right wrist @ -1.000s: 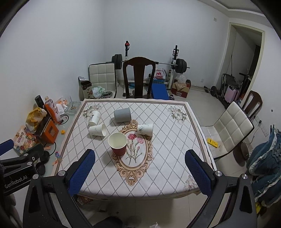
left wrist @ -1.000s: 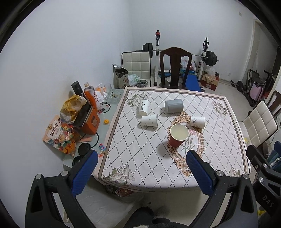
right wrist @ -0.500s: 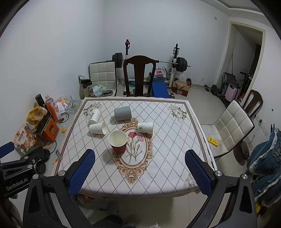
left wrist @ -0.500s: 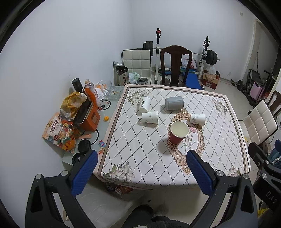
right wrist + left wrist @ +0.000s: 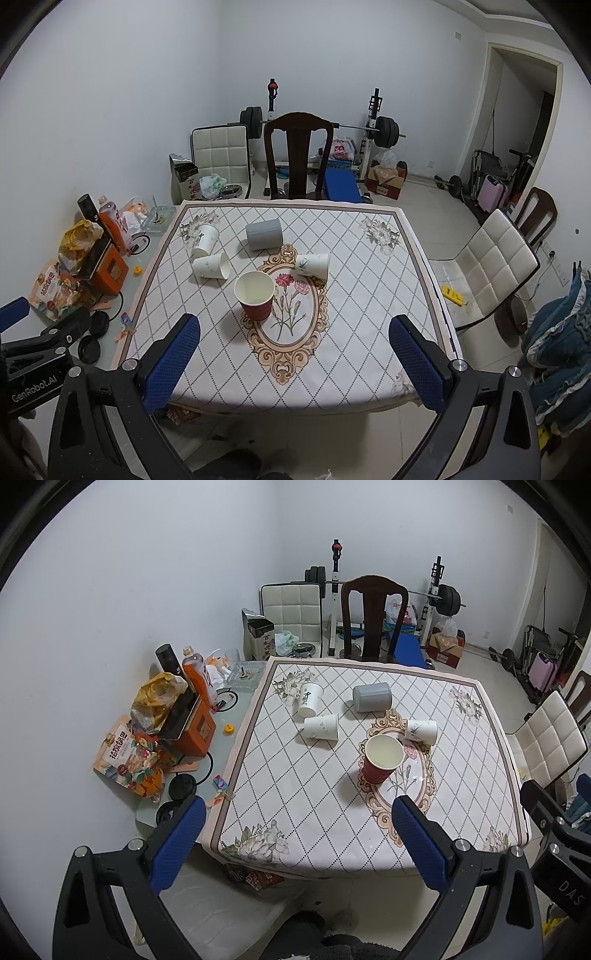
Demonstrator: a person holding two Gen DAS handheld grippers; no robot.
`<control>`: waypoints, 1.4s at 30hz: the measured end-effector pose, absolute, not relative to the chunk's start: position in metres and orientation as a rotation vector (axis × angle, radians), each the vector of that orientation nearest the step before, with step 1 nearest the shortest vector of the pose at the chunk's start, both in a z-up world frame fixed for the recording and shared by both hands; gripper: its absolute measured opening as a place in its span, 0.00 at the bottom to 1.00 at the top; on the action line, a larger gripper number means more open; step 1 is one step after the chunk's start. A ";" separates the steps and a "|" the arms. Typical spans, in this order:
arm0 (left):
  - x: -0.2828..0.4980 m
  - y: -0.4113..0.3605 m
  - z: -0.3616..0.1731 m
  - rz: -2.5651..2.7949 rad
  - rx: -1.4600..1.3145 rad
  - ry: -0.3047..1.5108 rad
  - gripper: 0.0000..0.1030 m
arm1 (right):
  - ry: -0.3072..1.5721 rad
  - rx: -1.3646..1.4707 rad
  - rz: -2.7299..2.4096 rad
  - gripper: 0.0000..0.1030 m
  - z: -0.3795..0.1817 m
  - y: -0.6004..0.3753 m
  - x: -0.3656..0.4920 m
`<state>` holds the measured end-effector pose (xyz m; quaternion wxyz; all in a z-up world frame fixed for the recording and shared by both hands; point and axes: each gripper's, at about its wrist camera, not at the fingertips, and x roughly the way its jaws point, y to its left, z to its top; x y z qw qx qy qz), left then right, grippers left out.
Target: Flip cup upright
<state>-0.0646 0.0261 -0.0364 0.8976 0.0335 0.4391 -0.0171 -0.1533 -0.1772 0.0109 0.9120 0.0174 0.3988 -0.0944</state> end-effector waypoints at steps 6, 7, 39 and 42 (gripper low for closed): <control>-0.064 0.026 -0.036 -0.035 0.069 0.909 1.00 | 0.825 0.037 -0.193 1.00 0.010 -0.176 -0.153; -0.064 0.027 -0.036 -0.035 0.069 0.909 1.00 | 0.824 0.037 -0.192 1.00 0.010 -0.177 -0.153; -0.065 0.027 -0.037 -0.036 0.068 0.908 1.00 | 0.824 0.035 -0.179 1.00 0.006 -0.168 -0.156; -0.065 0.027 -0.037 -0.036 0.071 0.906 1.00 | 0.825 0.036 -0.180 1.00 0.007 -0.168 -0.156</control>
